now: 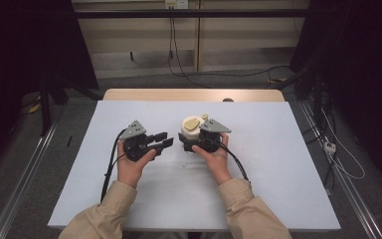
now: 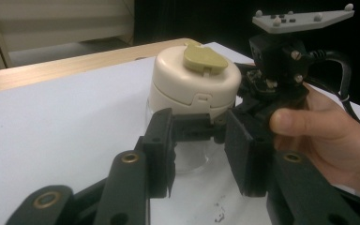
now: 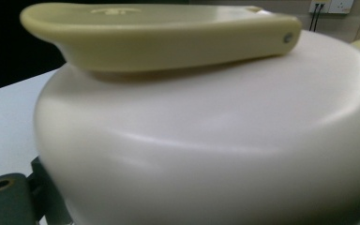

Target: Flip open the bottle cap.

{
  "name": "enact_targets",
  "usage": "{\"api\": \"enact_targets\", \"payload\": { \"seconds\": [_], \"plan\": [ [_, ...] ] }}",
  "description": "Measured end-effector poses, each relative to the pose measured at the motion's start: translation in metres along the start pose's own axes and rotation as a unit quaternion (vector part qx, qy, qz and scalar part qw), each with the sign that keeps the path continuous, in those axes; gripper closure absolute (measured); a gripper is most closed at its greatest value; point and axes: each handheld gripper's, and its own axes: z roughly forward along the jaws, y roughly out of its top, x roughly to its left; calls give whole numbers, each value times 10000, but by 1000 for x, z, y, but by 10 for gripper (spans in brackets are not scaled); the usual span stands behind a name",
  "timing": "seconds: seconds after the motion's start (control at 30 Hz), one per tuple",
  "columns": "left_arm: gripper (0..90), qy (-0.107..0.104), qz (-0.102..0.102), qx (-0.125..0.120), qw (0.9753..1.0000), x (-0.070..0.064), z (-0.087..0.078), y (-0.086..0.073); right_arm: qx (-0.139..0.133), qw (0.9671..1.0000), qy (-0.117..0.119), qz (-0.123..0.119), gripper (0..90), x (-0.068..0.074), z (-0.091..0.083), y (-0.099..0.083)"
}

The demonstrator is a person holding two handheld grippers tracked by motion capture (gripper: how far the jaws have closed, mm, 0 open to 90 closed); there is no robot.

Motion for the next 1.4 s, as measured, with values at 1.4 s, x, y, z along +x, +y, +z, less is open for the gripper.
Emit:
{"api": "enact_targets", "payload": {
  "seconds": [1.4],
  "plan": [
    [900, 46, 144, 534, 9985, -5, 44, 24, 15, 10000, -4, -21, 64, 0, 0, 0]
  ]
}}
